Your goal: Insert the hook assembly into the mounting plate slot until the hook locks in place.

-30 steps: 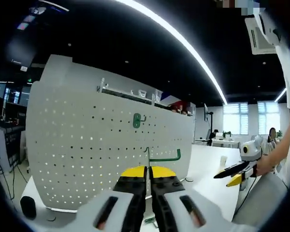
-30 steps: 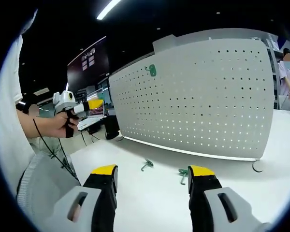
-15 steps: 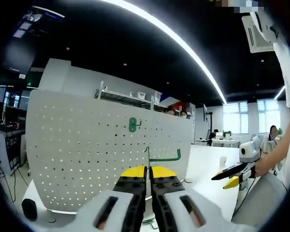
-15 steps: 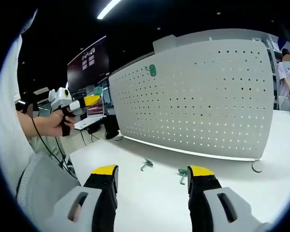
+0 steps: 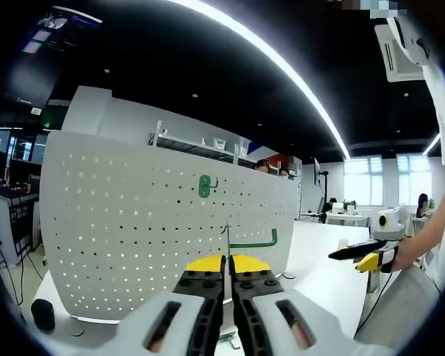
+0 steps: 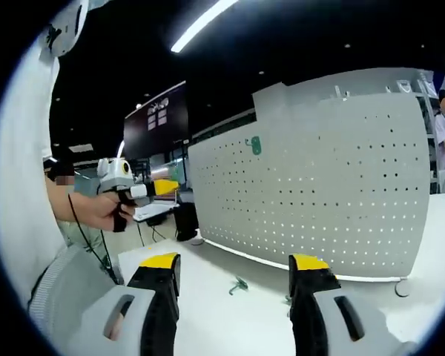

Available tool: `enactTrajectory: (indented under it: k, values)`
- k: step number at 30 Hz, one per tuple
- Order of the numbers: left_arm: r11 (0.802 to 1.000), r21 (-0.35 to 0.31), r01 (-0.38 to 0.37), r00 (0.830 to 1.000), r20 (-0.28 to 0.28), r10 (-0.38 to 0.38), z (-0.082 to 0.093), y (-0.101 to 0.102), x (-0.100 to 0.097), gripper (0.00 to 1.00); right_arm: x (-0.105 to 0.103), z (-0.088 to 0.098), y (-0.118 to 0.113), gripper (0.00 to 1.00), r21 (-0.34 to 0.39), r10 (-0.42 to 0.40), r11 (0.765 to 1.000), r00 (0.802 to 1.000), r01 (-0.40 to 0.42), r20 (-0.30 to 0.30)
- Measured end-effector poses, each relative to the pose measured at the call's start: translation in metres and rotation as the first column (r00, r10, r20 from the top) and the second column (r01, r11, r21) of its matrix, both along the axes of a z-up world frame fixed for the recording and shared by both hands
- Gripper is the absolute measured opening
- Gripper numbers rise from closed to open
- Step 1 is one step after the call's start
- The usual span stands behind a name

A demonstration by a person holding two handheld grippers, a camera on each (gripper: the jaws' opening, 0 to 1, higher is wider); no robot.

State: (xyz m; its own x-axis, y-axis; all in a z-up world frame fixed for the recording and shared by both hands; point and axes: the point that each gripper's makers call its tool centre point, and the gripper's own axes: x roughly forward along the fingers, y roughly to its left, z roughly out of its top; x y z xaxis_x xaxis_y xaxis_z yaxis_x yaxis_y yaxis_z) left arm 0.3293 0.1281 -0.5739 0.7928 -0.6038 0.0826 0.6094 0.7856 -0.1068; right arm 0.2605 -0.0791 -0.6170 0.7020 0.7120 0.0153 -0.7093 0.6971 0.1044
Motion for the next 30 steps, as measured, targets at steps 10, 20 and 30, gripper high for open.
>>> enactTrajectory:
  k: [10, 20, 30]
  values:
    - [1.0, 0.01, -0.021, 1.0, -0.005, 0.021, -0.004, 0.002, 0.002, 0.01, 0.0, 0.007, 0.006, 0.58, 0.011, 0.013, 1.0, 1.0, -0.014, 0.013]
    - [1.0, 0.005, -0.008, 0.999, -0.038, 0.008, -0.012, -0.009, 0.002, 0.02, 0.004, 0.016, 0.015, 0.58, 0.068, 0.024, 0.997, 1.0, -0.025, 0.01]
    - [0.998, 0.06, 0.037, 0.998, -0.045, -0.034, -0.018, -0.041, -0.001, 0.02, 0.013, 0.025, 0.028, 0.53, 0.1, 0.043, 0.994, 0.999, -0.044, 0.012]
